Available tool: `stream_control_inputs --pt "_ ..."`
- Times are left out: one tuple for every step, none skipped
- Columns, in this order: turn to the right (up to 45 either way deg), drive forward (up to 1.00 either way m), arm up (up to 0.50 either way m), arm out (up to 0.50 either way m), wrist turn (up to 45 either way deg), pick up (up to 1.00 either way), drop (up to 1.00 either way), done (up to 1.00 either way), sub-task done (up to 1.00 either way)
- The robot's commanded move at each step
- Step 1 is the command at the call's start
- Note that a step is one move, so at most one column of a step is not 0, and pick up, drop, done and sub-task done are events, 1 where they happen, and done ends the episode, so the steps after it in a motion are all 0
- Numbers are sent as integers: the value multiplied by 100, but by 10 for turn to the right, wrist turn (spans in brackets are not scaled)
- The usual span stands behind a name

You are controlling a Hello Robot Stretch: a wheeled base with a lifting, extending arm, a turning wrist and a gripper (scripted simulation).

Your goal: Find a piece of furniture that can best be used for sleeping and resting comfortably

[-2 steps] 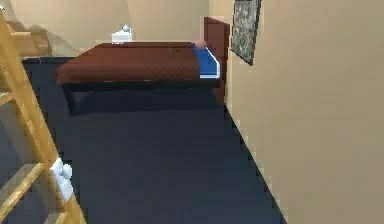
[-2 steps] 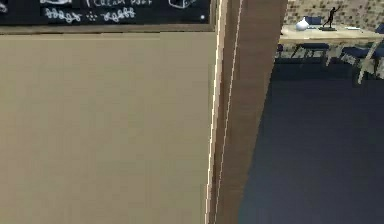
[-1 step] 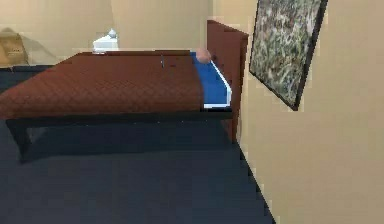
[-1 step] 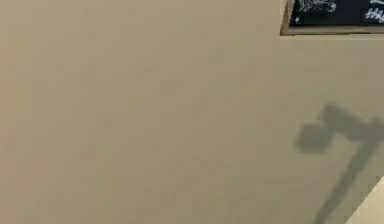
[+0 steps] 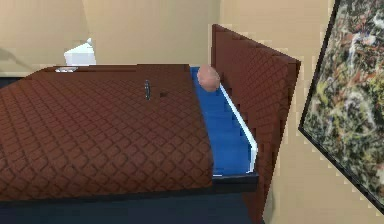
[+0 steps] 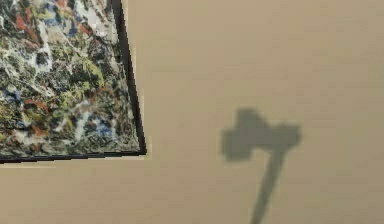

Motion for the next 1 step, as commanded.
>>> stream_control_inputs --pt "0 15 0 0 0 0 0 0 0"
